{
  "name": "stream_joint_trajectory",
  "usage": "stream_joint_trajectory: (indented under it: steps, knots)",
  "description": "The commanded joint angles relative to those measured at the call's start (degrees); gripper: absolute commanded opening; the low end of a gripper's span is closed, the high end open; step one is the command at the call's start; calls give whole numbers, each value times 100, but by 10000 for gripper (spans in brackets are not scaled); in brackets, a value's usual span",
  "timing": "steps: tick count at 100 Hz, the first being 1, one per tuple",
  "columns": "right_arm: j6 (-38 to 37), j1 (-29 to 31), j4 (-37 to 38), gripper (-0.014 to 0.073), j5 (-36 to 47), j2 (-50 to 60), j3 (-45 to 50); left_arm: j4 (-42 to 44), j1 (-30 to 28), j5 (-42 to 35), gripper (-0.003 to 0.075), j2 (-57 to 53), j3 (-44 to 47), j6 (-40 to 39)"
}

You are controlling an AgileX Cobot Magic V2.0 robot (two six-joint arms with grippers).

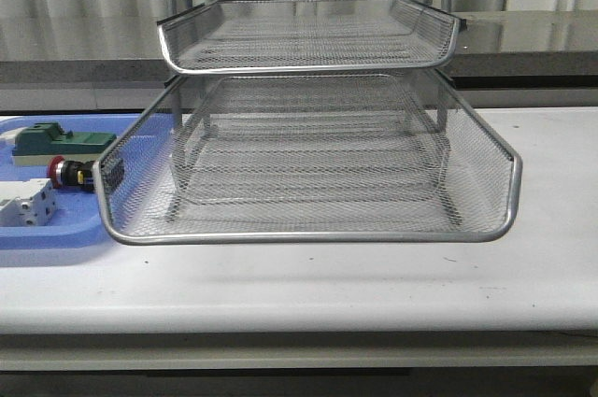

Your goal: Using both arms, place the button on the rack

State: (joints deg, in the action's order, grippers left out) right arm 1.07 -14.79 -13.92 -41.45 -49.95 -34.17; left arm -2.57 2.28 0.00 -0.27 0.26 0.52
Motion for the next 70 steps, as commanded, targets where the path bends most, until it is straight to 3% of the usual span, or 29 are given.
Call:
stream_joint_trajectory:
  steps: [1,31,64,70]
  knots:
    - [-685,10,1003,561,-266,296,-411,-45,-5,-432,-20,-171,191,-52]
    - [-1406,10,2279,560,-926,1572,-576,-45,-5,-432,-20,-171,191,-52]
    - [-1459,10,2711,558,-983,2729,-576,-45,-5,-432,-20,-171,191,-52]
    - [-1459,10,2756,521,-939,2831,-576,-45,-5,-432,-20,-171,191,-52]
